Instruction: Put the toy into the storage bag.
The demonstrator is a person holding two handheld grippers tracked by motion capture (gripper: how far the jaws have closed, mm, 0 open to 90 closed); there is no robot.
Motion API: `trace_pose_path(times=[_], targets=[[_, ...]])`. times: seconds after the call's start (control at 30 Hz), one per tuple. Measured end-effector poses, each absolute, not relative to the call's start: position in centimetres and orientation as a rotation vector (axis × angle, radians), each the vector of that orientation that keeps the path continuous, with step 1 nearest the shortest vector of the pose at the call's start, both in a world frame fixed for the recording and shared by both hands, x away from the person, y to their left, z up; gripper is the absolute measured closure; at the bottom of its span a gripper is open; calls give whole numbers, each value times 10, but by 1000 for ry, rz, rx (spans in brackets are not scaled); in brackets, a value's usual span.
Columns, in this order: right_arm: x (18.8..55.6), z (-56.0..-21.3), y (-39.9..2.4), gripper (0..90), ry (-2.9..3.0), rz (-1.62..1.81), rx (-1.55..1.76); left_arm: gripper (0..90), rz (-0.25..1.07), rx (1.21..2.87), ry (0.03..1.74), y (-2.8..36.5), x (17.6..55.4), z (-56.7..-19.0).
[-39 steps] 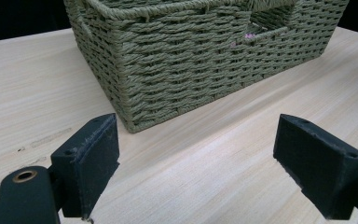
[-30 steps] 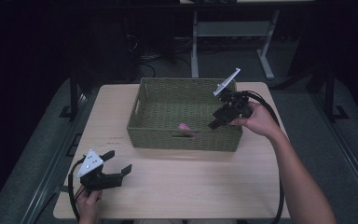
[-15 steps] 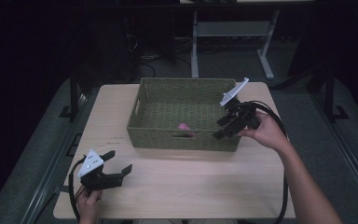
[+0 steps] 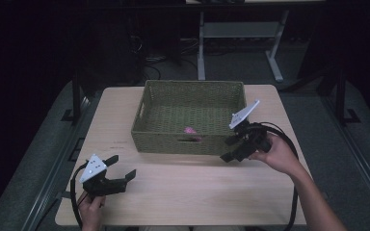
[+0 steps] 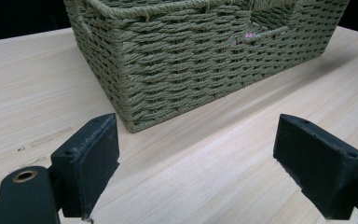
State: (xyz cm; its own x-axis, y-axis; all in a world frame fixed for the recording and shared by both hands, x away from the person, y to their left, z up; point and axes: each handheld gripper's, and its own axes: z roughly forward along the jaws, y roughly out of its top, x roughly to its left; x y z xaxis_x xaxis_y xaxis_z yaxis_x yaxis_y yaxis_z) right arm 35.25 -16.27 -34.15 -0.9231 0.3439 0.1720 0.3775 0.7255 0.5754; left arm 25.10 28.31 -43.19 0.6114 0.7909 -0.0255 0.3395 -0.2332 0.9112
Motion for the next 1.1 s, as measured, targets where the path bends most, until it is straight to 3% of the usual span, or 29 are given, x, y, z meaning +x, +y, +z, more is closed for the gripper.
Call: trace_pose_path(times=[1.1], targets=[[296,-416,-200,300,-2826,-986,-785,139,561,1839,905,281,251,-432]])
